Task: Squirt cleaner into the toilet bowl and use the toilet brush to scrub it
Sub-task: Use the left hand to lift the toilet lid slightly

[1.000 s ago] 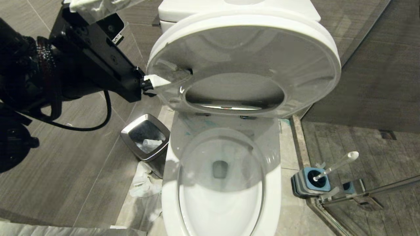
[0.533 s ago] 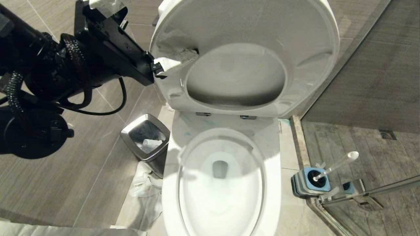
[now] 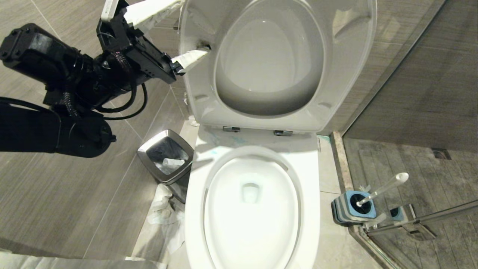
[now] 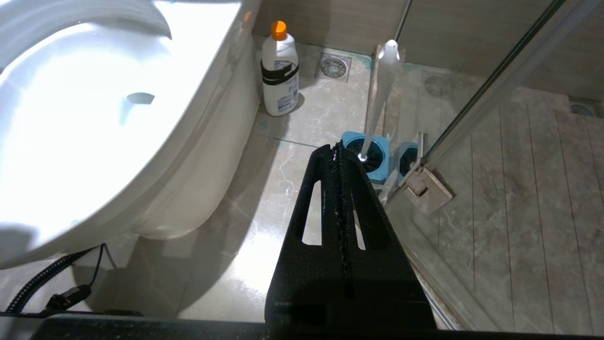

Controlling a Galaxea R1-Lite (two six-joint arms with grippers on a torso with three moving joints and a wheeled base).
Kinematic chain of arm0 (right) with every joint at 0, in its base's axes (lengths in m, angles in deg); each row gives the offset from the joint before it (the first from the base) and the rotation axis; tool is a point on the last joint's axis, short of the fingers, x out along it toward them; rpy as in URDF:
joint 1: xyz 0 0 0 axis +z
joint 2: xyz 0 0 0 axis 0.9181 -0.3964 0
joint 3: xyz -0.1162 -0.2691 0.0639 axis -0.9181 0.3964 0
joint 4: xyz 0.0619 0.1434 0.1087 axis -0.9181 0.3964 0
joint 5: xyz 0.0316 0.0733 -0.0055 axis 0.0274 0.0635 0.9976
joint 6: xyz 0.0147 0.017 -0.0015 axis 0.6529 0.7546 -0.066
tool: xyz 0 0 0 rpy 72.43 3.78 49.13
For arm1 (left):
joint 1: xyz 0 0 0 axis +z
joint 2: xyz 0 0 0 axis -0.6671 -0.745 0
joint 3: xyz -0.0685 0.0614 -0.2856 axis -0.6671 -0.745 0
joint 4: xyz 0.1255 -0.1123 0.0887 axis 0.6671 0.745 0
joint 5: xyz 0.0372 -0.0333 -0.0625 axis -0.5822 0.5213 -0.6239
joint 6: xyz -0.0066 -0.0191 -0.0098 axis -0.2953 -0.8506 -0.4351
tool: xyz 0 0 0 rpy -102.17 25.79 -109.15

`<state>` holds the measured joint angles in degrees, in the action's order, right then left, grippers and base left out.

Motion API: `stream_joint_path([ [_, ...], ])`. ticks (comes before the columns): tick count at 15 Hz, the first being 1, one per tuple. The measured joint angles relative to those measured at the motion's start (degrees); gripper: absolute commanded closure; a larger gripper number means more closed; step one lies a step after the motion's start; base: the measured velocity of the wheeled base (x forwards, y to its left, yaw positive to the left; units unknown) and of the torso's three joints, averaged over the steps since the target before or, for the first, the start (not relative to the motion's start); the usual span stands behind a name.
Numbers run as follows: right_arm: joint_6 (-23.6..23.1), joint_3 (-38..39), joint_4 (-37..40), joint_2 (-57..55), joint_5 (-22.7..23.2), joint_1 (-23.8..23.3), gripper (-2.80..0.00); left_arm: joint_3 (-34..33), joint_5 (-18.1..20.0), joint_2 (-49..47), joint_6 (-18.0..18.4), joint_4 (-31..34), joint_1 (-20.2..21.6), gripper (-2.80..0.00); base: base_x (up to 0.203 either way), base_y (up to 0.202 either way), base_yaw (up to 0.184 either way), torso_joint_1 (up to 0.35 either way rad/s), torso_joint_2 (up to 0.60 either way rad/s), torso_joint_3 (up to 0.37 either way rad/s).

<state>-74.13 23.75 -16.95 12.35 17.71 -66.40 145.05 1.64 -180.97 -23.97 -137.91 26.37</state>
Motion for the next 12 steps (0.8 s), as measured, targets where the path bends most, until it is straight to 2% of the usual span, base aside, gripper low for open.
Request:
stream_joint_path([
  [2, 0.0, 0.0, 0.0, 0.0, 0.0, 0.0, 0.0, 3.1, -1.8, -2.8, 0.3, -0.1, 1.2, -2.8, 0.0, 0.0, 0.0, 0.0, 0.0, 0.0],
  [5, 0.0, 0.0, 0.0, 0.0, 0.0, 0.0, 0.0, 7.6, -2.0, -6.6, 0.6, -0.3, 2.4, -2.8, 0.0, 0.0, 0.0, 0.0, 0.0, 0.0],
  [12, 0.0, 0.0, 0.0, 0.0, 0.0, 0.0, 0.0, 11.2, -1.7, -13.8, 6.6, 0.0, 2.7, -2.8, 0.0, 0.0, 0.0, 0.0, 0.0, 0.0],
])
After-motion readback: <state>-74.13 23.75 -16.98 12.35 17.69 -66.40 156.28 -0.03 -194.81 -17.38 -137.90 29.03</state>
